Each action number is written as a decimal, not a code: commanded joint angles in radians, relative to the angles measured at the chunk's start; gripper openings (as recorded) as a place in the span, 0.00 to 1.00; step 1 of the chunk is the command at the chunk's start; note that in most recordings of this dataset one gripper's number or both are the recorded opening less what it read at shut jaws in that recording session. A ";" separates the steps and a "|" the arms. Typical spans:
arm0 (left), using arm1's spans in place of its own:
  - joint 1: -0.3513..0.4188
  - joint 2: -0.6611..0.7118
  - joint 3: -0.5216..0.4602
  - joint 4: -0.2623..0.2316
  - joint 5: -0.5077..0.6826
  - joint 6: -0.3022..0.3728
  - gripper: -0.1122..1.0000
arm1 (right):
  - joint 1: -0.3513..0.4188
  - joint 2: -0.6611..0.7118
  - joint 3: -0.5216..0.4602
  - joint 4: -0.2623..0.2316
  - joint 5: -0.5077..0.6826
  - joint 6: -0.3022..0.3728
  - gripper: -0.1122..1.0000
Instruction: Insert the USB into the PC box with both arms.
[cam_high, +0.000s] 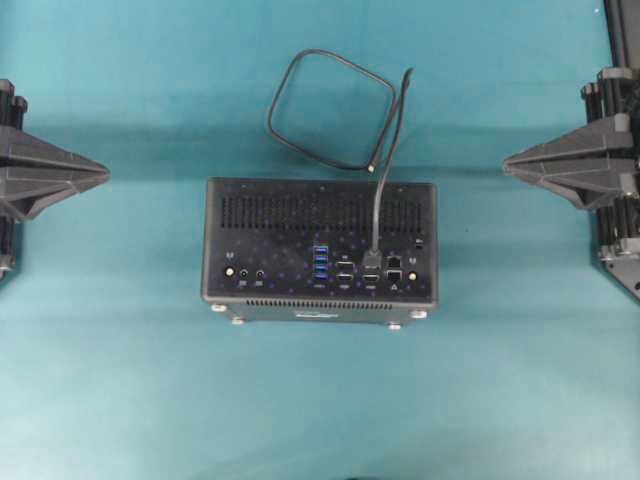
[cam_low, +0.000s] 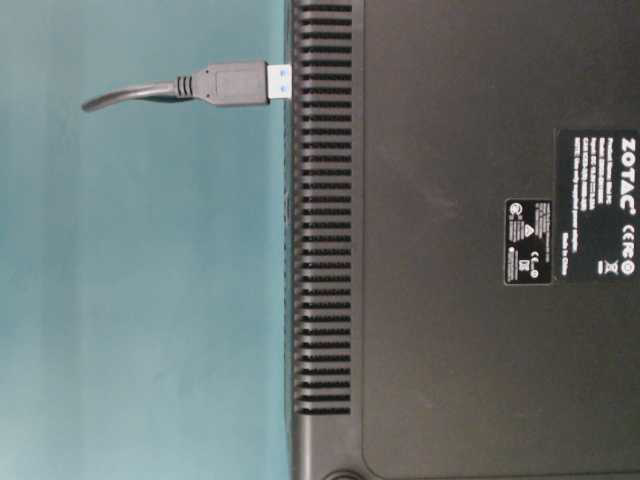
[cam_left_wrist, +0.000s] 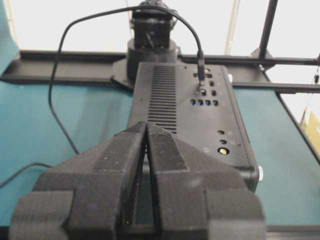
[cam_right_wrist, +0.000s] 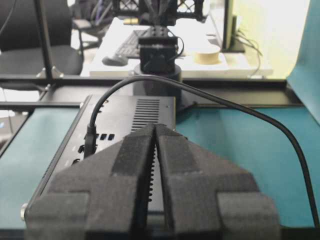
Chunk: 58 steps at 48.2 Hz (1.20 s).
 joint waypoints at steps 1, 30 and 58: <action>-0.034 0.029 -0.034 0.009 -0.006 -0.003 0.19 | -0.008 0.008 -0.011 0.012 -0.006 0.011 0.23; -0.040 0.121 -0.181 0.011 0.290 0.012 0.10 | 0.041 0.149 -0.328 0.120 0.571 0.118 0.11; -0.029 0.146 -0.202 0.011 0.311 0.011 0.10 | 0.083 0.460 -0.617 0.121 0.871 0.210 0.40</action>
